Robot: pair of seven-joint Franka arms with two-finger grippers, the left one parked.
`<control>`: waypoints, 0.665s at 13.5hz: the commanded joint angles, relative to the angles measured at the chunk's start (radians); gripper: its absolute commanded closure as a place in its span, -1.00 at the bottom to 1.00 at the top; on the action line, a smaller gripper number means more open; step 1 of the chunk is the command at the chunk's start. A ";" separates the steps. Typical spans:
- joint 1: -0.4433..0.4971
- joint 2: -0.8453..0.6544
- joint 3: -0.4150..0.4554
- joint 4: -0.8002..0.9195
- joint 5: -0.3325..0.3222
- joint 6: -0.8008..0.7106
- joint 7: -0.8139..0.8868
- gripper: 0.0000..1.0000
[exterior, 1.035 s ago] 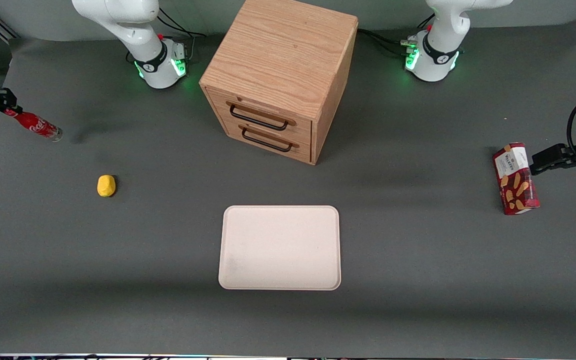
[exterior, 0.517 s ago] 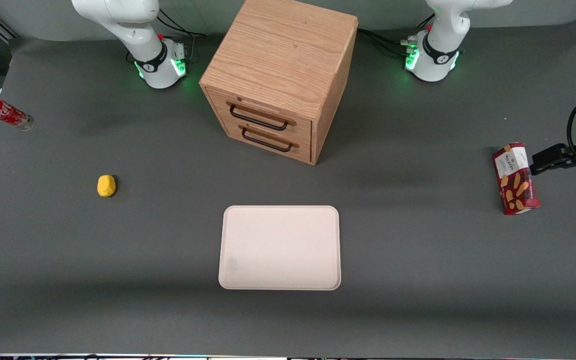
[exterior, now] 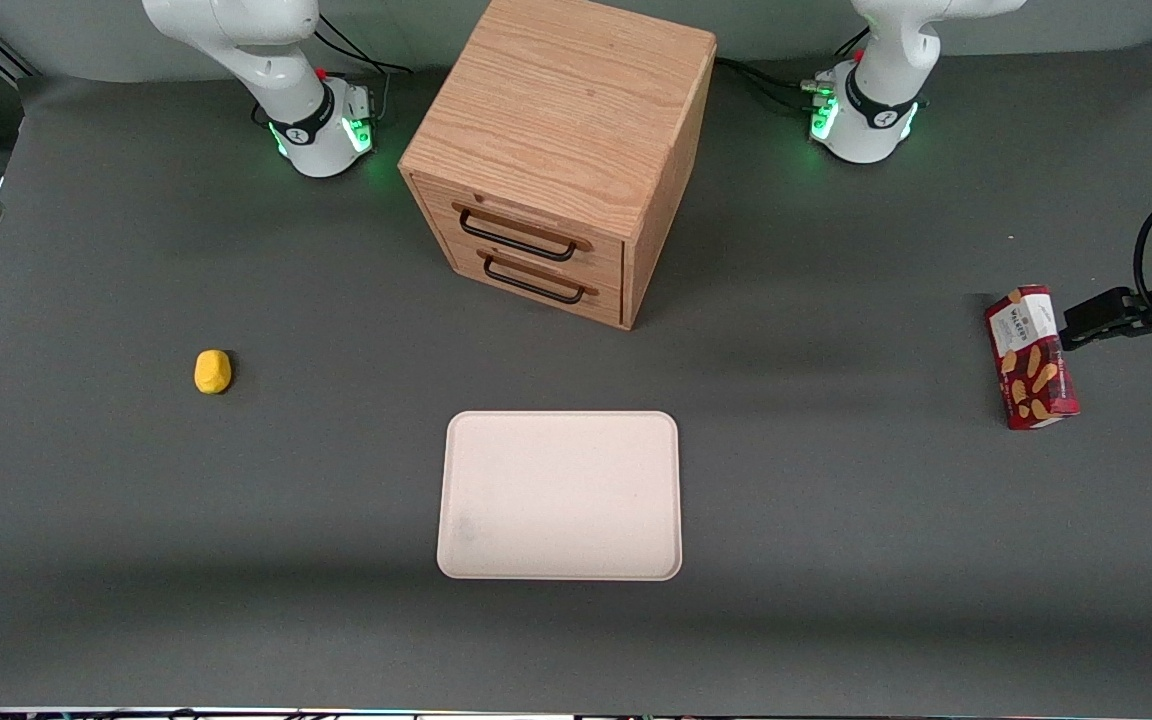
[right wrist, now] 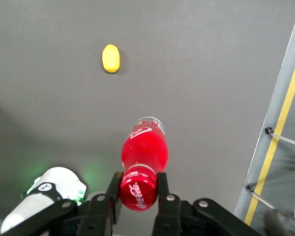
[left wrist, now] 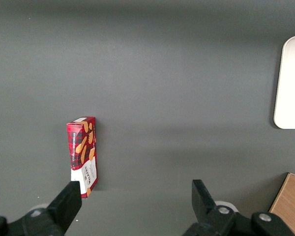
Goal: Place coke bottle on tray
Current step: 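Carry the held bottle with the right gripper toward the white tray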
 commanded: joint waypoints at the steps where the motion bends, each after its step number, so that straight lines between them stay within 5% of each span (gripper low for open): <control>1: 0.023 0.059 -0.009 0.086 0.055 -0.037 -0.002 1.00; 9: 0.418 0.217 -0.018 0.219 0.135 -0.037 0.302 1.00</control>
